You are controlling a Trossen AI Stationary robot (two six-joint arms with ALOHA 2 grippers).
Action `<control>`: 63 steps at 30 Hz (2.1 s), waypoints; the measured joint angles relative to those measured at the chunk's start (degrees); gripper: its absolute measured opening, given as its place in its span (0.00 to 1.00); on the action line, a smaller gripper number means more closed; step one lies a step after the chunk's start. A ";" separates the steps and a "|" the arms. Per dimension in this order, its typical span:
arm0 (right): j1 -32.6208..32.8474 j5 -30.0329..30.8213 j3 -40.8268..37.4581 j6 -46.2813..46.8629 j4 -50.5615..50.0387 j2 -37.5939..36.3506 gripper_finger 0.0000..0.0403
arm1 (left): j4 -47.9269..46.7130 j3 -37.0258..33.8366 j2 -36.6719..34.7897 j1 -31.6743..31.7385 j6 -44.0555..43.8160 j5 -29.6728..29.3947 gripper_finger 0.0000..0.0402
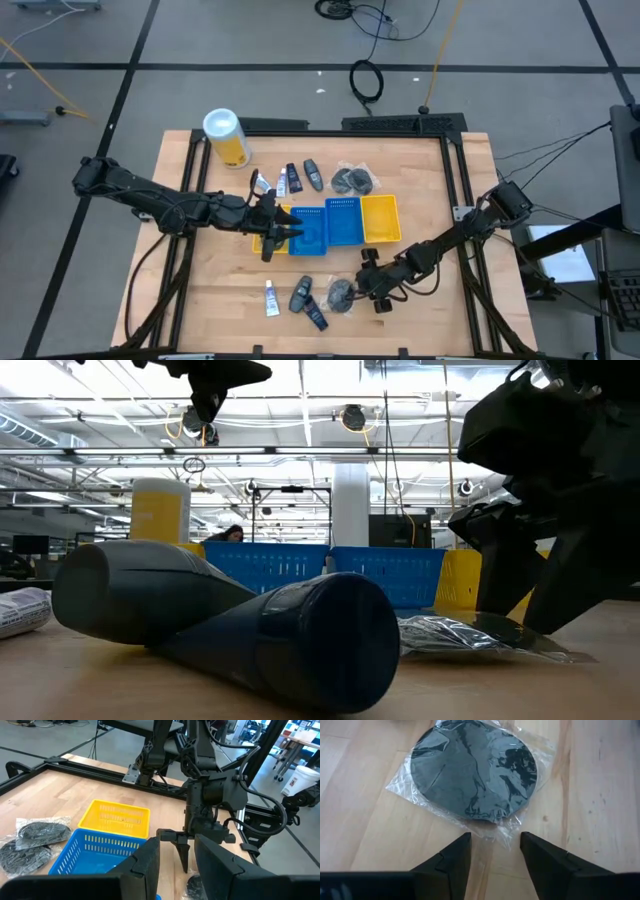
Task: Pick & Place Travel size toiletries
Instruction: Put the hairbrush into the left yellow bin
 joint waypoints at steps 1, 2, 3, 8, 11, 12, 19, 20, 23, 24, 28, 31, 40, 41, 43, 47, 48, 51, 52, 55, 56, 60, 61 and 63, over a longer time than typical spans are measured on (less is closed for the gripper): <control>0.00 0.08 0.00 0.00 0.00 0.02 0.39 | 0.00 0.00 0.00 0.00 -0.01 -0.01 0.30; 0.00 0.15 -0.02 0.00 0.05 0.02 0.36 | 0.00 0.00 0.01 0.00 0.00 0.00 0.30; -0.02 0.19 -0.02 -0.03 0.14 0.02 0.33 | 0.00 0.00 0.01 0.00 0.01 0.00 0.30; -0.13 0.41 -0.09 -1.53 1.76 0.14 0.06 | 0.00 0.00 0.02 0.00 0.00 -0.01 0.30; -0.13 0.38 -0.09 -1.83 2.08 0.17 0.02 | -0.12 0.00 0.01 0.01 0.00 0.00 0.30; -0.13 0.39 -0.09 -1.80 2.12 0.17 0.01 | -0.29 0.00 0.01 0.02 -0.01 -0.01 0.30; -0.02 0.96 -0.14 -1.93 1.60 -0.83 0.00 | -0.94 -0.02 0.02 0.04 -0.08 -0.02 0.30; 0.02 0.89 -0.22 -2.02 1.36 -1.30 0.00 | -0.95 -0.02 0.02 0.04 -0.10 -0.01 0.30; 0.34 2.57 -0.33 -3.21 0.71 -3.99 0.00 | -0.85 -0.02 0.01 0.04 -0.10 -0.02 0.30; 0.50 3.68 -0.26 -3.61 1.06 -5.08 0.00 | -0.87 -0.02 0.02 0.04 -0.10 -0.02 0.30; 0.57 8.49 -0.22 -6.28 0.06 -9.83 0.00 | -0.78 -0.02 0.02 0.04 -0.10 -0.01 0.30; 0.83 12.11 -0.22 -9.42 -0.49 -14.06 0.00 | -0.42 -0.02 0.02 0.04 -0.08 -0.02 0.30; 0.50 19.84 -0.15 -18.66 -1.09 -24.99 0.00 | 1.19 -0.02 0.02 0.04 -0.19 -0.02 0.30; 0.29 19.85 -0.15 -19.33 -1.00 -25.89 0.00 | 1.80 -0.02 0.02 0.04 -0.23 -0.02 0.30; -0.30 19.90 -0.15 -20.36 -0.67 -27.68 0.00 | 3.08 -0.02 0.02 0.04 -0.39 -0.02 0.30; -2.14 21.35 -0.13 -22.69 0.87 -29.45 0.00 | 5.29 -0.02 0.02 0.04 -0.13 0.44 0.30; -2.84 21.21 -0.13 -23.09 1.17 -29.65 0.00 | 5.72 -0.02 0.02 0.04 -0.09 0.81 0.30; -5.07 21.21 0.15 -24.98 2.54 -29.77 0.00 | 6.58 -0.02 0.02 0.04 -0.06 1.01 0.30; -5.82 21.23 0.46 -25.52 2.80 -29.77 0.00 | 6.79 -0.02 0.02 0.04 -0.07 1.03 0.30; -7.99 21.16 1.81 -27.26 3.70 -29.75 0.00 | 7.09 -0.02 0.02 0.04 -0.04 0.98 0.30; -8.65 21.09 2.20 -28.04 4.52 -29.77 0.00 | 7.21 -0.02 0.02 0.04 -0.01 0.92 0.30; -10.94 19.47 4.47 -30.10 5.35 -29.77 0.00 | 7.45 -0.02 0.02 0.07 0.61 0.48 0.30; -11.34 19.42 5.06 -30.38 5.28 -29.77 0.00 | 7.46 -0.02 0.02 0.11 1.01 0.48 0.30; -12.18 19.22 6.08 -31.42 5.28 -29.77 0.00 | 7.54 -0.02 0.02 0.11 1.45 0.46 0.30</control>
